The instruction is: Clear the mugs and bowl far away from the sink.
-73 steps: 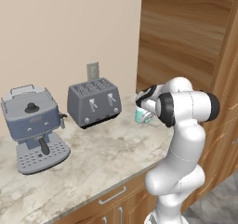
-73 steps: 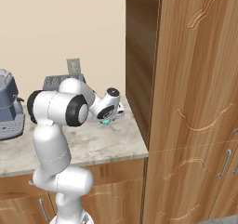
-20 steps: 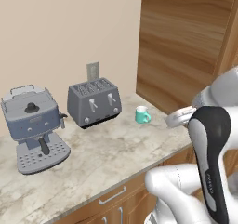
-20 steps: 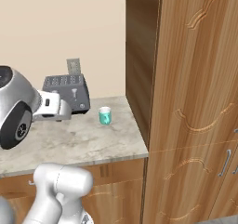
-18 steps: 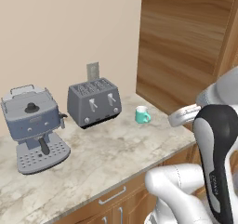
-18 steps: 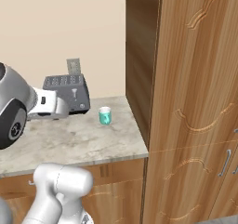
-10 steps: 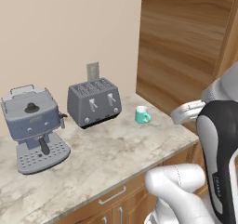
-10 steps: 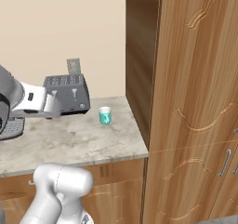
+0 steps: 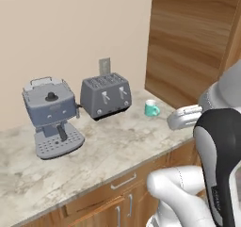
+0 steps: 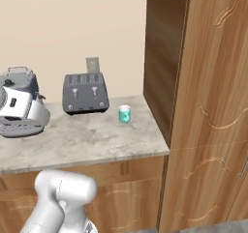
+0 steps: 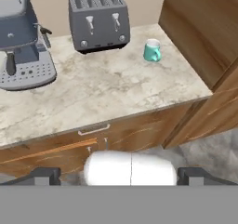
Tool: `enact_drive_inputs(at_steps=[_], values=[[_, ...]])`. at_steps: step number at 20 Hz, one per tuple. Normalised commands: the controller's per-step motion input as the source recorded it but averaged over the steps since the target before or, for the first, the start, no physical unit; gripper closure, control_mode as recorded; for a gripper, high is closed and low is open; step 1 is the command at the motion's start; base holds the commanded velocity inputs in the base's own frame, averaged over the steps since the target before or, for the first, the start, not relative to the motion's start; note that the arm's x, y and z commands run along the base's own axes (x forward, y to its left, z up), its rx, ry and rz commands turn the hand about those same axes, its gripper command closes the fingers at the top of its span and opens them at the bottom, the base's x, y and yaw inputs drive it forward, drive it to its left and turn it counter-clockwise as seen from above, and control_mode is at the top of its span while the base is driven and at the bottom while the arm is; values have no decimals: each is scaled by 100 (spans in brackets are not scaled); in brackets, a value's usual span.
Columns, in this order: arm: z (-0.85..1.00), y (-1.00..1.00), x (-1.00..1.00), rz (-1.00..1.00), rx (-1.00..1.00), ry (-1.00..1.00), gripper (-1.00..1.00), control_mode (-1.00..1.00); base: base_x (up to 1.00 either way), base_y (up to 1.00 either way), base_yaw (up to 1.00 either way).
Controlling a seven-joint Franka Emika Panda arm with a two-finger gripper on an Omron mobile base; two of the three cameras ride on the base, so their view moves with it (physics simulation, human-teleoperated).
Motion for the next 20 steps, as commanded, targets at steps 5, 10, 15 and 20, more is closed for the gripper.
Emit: enact_drive_inputs(at_steps=[5, 10, 15, 20], values=[[0, 0, 0, 0, 0, 0, -100, 100, -48, 100, 61], [0, 0, 0, 0, 0, 0, -100, 100, -1, 99, 80], [0, 0, 0, 0, 0, 0, -100, 100, 0, 97, 81], [0, 0, 0, 0, 0, 0, -100, 100, 0, 96, 81]])
